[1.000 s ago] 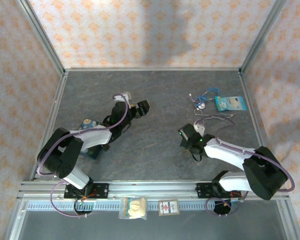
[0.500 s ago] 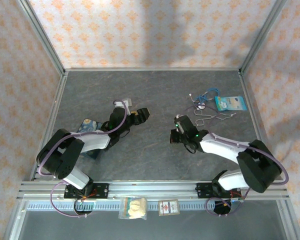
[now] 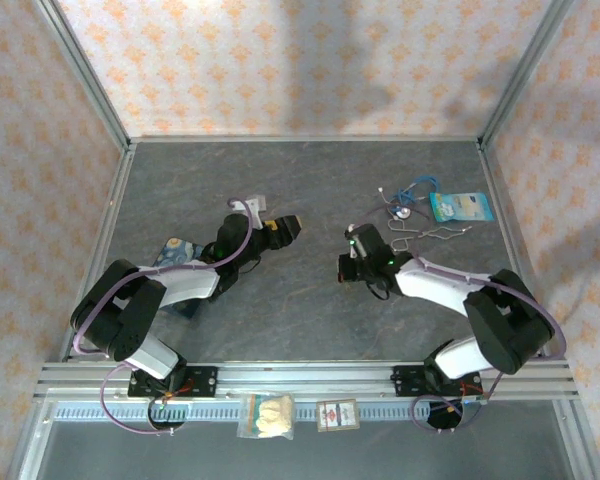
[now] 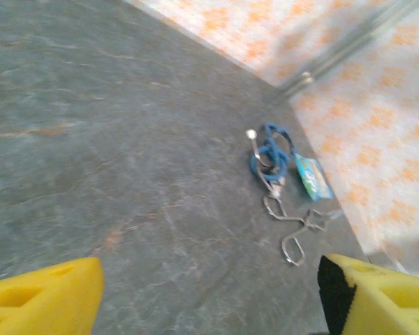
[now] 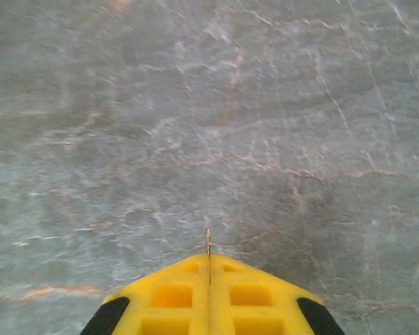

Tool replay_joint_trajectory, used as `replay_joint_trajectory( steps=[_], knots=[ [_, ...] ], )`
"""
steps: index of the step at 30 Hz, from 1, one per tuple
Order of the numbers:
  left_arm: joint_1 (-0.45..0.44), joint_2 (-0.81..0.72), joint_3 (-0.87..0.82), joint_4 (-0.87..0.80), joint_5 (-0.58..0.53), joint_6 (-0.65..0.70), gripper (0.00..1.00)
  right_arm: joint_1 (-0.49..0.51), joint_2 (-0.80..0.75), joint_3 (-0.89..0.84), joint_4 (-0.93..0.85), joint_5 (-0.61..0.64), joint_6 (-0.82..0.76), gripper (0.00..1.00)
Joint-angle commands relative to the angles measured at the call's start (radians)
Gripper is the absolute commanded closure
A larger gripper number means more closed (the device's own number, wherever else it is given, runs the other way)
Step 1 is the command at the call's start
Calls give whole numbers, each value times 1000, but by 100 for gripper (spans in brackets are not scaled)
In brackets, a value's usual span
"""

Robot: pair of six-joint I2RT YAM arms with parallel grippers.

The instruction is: Unlock a padlock with a key

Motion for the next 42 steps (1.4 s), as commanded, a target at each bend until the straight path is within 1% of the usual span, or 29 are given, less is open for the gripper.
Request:
replay_joint_trajectory(
  steps=[1,3,4,6,8,11,14,19,23,27,30,31,34,42],
  knots=[
    [2,-6,-7,110,190,41,28,-71,-54,72,29,-236,-77,100],
    [1,-8,-1,110,245,57,40,-104,-48,116,6,-340,-111,100],
    [2,-8,0,114,270,60,48,-117,-41,143,-12,-380,-133,100],
    [2,-4,-3,139,327,60,58,-138,-19,196,-48,-447,-170,100],
    [2,-1,-18,205,390,37,62,-161,11,247,-76,-530,-195,100],
    [1,10,-33,283,452,2,66,-179,44,300,-83,-611,-206,100],
    [5,16,-40,325,453,-25,66,-179,54,319,-74,-657,-214,100],
    [30,25,-39,390,403,-100,63,-178,41,290,-43,-658,-203,100],
    [31,80,-19,439,381,-173,63,-179,32,256,24,-684,-156,100],
    [30,152,-21,553,382,-269,60,-179,19,234,71,-706,-124,100],
    [22,196,-21,680,396,-356,58,-178,19,230,81,-711,-119,100],
    [19,211,-18,730,402,-384,57,-180,19,230,83,-712,-118,100],
    [10,245,-14,811,411,-437,57,-178,21,229,97,-717,-111,100],
    [-7,289,-2,824,419,-459,58,-179,32,232,135,-736,-91,100]
  ],
)
